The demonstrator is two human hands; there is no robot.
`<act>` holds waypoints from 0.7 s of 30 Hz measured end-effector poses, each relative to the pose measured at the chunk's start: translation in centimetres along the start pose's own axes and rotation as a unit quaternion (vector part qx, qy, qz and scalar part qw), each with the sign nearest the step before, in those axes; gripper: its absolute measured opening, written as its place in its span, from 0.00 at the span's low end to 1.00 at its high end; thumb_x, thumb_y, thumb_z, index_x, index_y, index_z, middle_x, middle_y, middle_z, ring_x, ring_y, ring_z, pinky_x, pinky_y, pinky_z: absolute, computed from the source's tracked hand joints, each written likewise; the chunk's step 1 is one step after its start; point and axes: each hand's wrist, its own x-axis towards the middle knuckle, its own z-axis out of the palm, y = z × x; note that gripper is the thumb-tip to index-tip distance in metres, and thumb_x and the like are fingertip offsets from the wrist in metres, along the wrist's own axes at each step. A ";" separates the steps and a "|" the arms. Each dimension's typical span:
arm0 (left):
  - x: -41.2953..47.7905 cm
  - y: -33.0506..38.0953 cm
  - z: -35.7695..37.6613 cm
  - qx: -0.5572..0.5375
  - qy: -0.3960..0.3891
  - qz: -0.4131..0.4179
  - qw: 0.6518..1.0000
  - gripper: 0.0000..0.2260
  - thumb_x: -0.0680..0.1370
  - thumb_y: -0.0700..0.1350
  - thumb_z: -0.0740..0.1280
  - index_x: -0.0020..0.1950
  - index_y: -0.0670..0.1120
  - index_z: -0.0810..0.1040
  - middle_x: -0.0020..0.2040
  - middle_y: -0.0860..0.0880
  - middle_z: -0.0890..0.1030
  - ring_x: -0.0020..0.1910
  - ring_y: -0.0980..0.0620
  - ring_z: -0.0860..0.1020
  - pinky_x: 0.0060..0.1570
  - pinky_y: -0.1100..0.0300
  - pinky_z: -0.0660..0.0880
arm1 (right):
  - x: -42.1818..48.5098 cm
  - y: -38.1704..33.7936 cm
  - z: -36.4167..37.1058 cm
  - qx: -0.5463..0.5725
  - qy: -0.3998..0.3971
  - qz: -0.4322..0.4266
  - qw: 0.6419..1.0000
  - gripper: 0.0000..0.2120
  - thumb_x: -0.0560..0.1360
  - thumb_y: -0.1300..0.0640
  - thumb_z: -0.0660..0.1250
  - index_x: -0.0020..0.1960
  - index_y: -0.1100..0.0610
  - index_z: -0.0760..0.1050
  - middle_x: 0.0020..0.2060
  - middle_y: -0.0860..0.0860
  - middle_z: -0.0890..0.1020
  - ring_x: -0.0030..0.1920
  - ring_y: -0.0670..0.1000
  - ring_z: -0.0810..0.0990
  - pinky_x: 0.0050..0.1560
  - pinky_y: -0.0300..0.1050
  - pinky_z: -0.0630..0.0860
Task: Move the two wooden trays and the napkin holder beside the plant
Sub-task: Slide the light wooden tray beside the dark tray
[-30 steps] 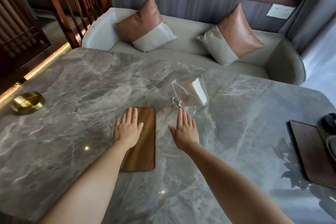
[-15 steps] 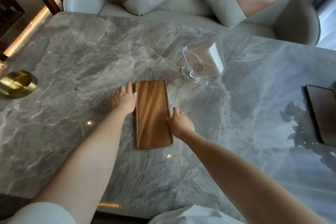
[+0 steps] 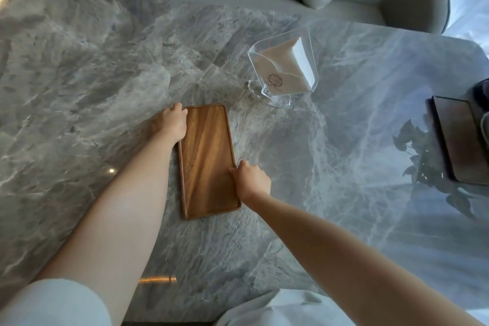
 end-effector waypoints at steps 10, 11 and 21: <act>0.1 0.2 0.7 -0.054 0.008 -0.038 0.998 0.15 0.82 0.49 0.50 0.58 0.40 0.67 0.57 0.32 0.76 0.56 0.34 0.75 0.55 0.45 0.72 | 0.3 0.5 0.1 0.081 -0.047 0.064 0.994 0.18 0.81 0.49 0.53 0.50 0.61 0.75 0.55 0.61 0.81 0.57 0.62 0.79 0.55 0.52 0.75; -0.1 0.1 0.9 -0.066 0.011 -0.040 0.997 0.14 0.82 0.49 0.51 0.57 0.39 0.67 0.55 0.32 0.76 0.54 0.34 0.75 0.53 0.46 0.72 | 0.2 0.6 0.1 0.081 -0.049 0.063 0.994 0.18 0.82 0.49 0.53 0.50 0.61 0.75 0.55 0.61 0.81 0.57 0.62 0.78 0.56 0.52 0.74; -2.1 1.1 -0.3 -0.163 0.032 -0.020 0.986 0.08 0.83 0.46 0.51 0.47 0.42 0.61 0.39 0.43 0.70 0.43 0.45 0.69 0.44 0.54 0.63 | -0.4 2.9 -0.8 0.104 -0.047 0.043 0.993 0.22 0.82 0.48 0.49 0.59 0.64 0.71 0.59 0.62 0.77 0.59 0.63 0.76 0.58 0.54 0.72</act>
